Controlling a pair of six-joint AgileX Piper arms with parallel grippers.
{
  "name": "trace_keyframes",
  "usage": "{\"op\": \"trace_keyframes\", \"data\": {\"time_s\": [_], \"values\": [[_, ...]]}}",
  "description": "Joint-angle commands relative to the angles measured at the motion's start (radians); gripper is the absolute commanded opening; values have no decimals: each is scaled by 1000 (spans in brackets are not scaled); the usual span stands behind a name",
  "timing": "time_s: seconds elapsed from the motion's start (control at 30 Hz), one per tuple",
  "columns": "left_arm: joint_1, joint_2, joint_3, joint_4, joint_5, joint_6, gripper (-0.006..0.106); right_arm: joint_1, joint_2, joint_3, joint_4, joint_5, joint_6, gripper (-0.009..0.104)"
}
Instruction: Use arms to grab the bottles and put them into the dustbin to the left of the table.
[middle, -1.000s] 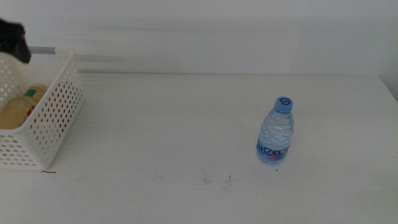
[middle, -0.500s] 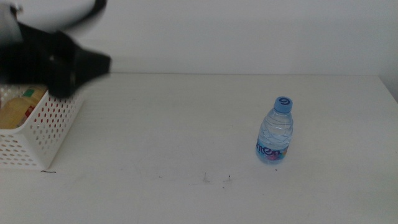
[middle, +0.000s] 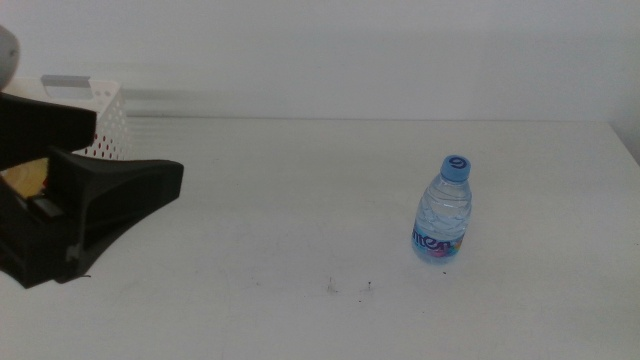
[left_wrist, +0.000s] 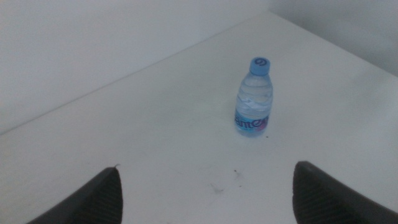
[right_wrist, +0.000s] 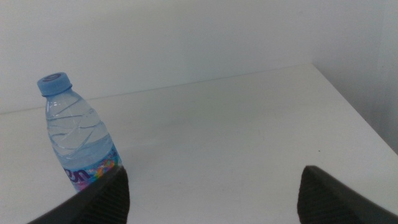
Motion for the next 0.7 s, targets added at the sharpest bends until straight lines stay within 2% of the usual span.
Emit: {"op": "trace_keyframes", "data": {"time_s": [0.0,0.53,0.6,0.67], "values": [[-9,-5,1,11,-15,-18,94,-7,-4,3,-8,-8,-5,90],[-9,-5,1,46,-22,-7,94,-7,-4,3,-8,-8,-5,90],[-9,-5,1,46,-22,-7,94,-7,-4,3,-4,-72,-5,90],[-9,-5,1,46,-22,-7,94,-7,-4,3,-35,-201,-41,90]]}}
